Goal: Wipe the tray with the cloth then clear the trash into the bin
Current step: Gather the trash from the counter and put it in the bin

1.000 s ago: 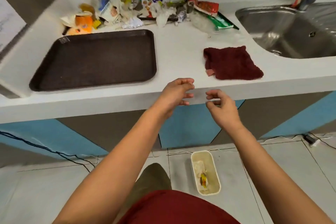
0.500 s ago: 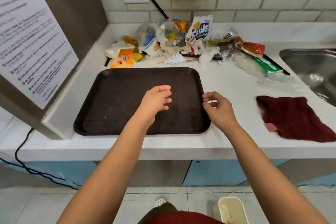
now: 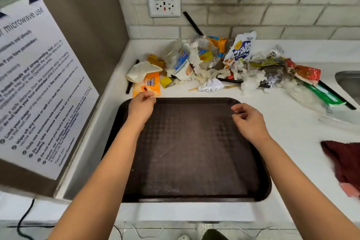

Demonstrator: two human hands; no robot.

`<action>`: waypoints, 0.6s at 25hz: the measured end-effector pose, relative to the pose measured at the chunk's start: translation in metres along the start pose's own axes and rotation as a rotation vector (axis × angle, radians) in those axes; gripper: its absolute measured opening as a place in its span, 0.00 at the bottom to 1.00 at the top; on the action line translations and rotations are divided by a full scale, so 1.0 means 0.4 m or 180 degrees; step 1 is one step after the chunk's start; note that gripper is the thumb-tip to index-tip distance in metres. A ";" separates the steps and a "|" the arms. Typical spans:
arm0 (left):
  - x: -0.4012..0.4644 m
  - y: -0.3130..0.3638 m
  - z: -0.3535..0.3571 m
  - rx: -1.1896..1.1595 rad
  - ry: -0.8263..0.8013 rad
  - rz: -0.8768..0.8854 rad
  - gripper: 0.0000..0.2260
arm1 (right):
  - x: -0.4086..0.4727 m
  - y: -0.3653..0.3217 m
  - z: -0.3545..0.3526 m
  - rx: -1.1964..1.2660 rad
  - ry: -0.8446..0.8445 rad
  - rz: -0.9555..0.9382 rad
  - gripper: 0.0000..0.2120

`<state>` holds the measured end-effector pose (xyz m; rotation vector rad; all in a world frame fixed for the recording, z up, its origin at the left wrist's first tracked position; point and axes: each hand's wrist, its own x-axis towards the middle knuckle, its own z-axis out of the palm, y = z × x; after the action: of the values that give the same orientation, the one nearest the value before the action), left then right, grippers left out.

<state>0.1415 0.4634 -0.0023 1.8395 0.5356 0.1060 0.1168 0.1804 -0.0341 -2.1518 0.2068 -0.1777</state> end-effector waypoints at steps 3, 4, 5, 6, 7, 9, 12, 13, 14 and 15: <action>0.063 -0.006 -0.010 0.0689 0.0442 0.0459 0.11 | 0.081 0.003 0.021 -0.0205 -0.0105 -0.0117 0.11; 0.082 -0.009 -0.007 0.0873 0.0513 0.0595 0.11 | 0.113 0.003 0.026 -0.0324 -0.0135 -0.0155 0.11; 0.102 -0.010 -0.003 0.1017 0.0542 0.0685 0.12 | 0.147 0.001 0.030 -0.0444 -0.0152 -0.0176 0.11; 0.127 -0.011 0.003 0.1136 0.0548 0.0751 0.14 | 0.182 -0.001 0.033 -0.0539 -0.0158 -0.0189 0.10; 0.156 -0.011 0.009 0.1253 0.0557 0.0821 0.15 | 0.217 -0.004 0.039 -0.0618 -0.0169 -0.0214 0.10; 0.211 -0.006 0.021 0.1487 0.0583 0.0942 0.18 | 0.275 -0.011 0.055 -0.0836 -0.0259 -0.0325 0.11; 0.296 0.009 0.040 0.1809 0.0598 0.0971 0.22 | 0.347 -0.013 0.093 -0.1262 -0.0564 -0.0407 0.15; 0.320 0.009 0.046 0.1964 0.0587 0.0968 0.23 | 0.364 -0.012 0.108 -0.1341 -0.0683 -0.0368 0.16; 0.345 0.003 0.050 0.2145 0.0568 0.0958 0.24 | 0.377 -0.010 0.122 -0.1369 -0.0788 -0.0331 0.18; 0.367 -0.002 0.052 0.2332 0.0555 0.0939 0.26 | 0.389 -0.008 0.137 -0.1378 -0.0845 -0.0320 0.19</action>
<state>0.2792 0.5057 -0.0382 2.6392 0.4482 0.3016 0.2801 0.1927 -0.0541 -2.5893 -0.0212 0.1073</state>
